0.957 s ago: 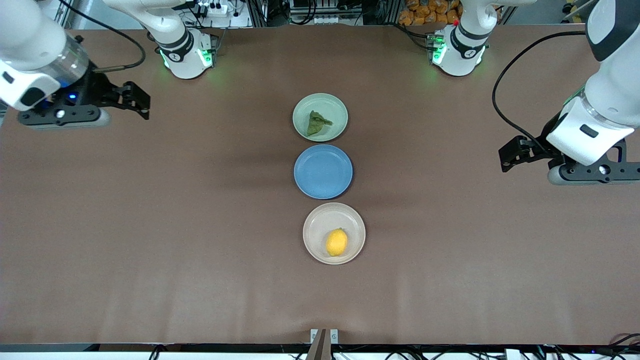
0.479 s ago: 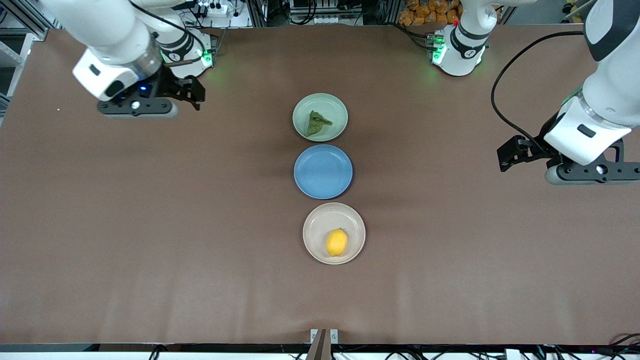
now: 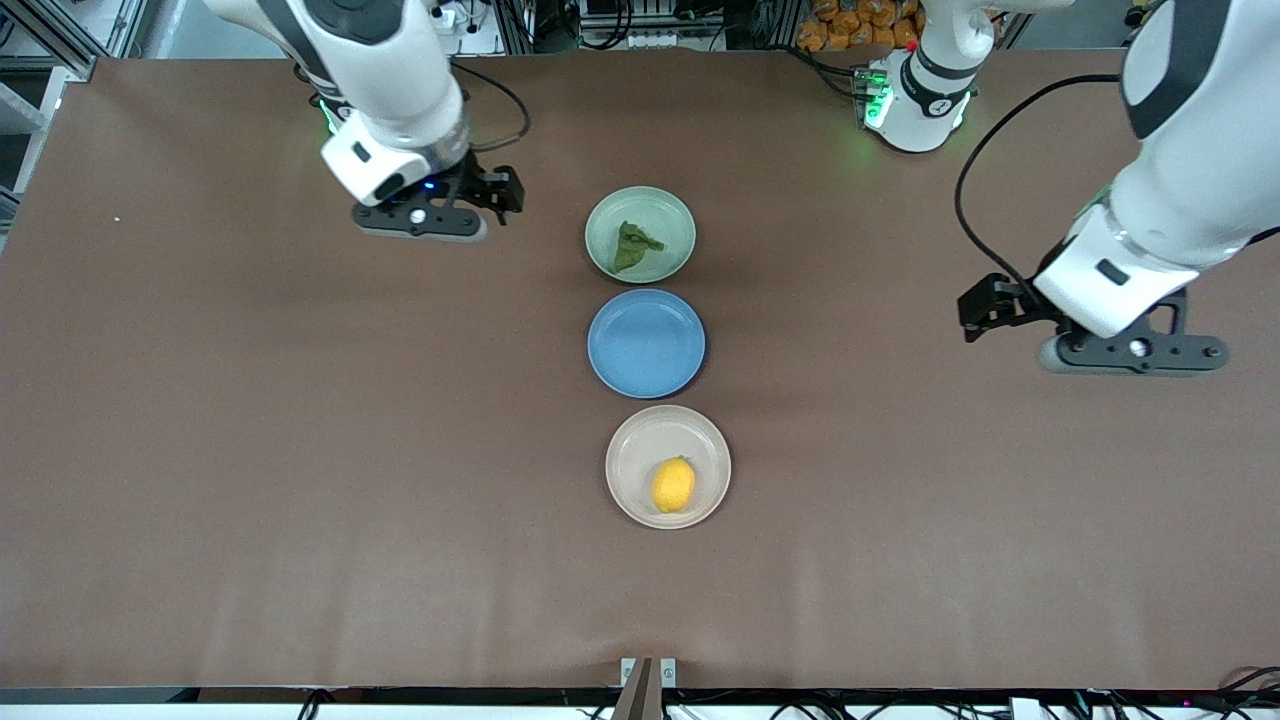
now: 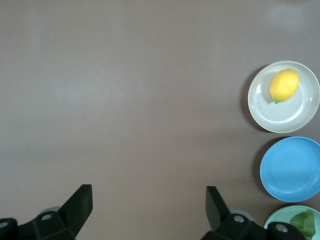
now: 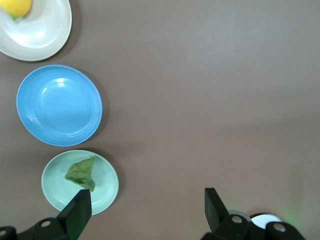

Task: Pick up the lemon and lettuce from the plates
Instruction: 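Move the right gripper toward the lettuce while the left gripper approaches the lemon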

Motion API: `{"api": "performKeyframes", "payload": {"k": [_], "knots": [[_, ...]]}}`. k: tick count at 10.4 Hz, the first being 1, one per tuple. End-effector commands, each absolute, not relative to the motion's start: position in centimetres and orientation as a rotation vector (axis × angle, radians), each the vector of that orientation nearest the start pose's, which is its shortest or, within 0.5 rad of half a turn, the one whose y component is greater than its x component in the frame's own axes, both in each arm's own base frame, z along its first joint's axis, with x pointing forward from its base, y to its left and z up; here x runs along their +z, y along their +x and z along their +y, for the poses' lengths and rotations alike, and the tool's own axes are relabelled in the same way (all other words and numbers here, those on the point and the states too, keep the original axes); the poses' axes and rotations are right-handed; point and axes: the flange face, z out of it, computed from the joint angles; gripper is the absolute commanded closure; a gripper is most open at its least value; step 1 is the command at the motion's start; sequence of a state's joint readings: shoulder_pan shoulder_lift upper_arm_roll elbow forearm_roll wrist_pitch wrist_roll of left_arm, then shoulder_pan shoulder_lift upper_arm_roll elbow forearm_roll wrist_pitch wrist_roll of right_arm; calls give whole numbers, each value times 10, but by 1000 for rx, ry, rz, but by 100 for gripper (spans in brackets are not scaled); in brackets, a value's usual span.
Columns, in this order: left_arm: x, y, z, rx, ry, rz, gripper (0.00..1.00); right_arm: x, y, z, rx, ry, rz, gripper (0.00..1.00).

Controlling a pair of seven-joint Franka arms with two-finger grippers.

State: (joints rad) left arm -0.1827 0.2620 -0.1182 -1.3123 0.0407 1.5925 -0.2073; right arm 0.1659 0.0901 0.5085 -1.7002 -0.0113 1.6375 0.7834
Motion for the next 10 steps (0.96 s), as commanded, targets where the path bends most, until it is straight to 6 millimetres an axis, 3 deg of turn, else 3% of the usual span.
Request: {"api": "performKeyframes", "payload": {"k": [1, 3, 6, 10], "knots": [[581, 611, -204, -9, -3161, 249, 0, 488, 446, 387, 271, -3182, 272, 0], [568, 616, -216, -5, -3167, 299, 0, 461, 437, 412, 296, -3172, 356, 0], [540, 620, -254, -16, -3181, 364, 0, 424, 420, 427, 292, -3130, 457, 0], [503, 636, -276, -66, -3202, 398, 0, 358, 392, 465, 368, -3099, 553, 0]]}}
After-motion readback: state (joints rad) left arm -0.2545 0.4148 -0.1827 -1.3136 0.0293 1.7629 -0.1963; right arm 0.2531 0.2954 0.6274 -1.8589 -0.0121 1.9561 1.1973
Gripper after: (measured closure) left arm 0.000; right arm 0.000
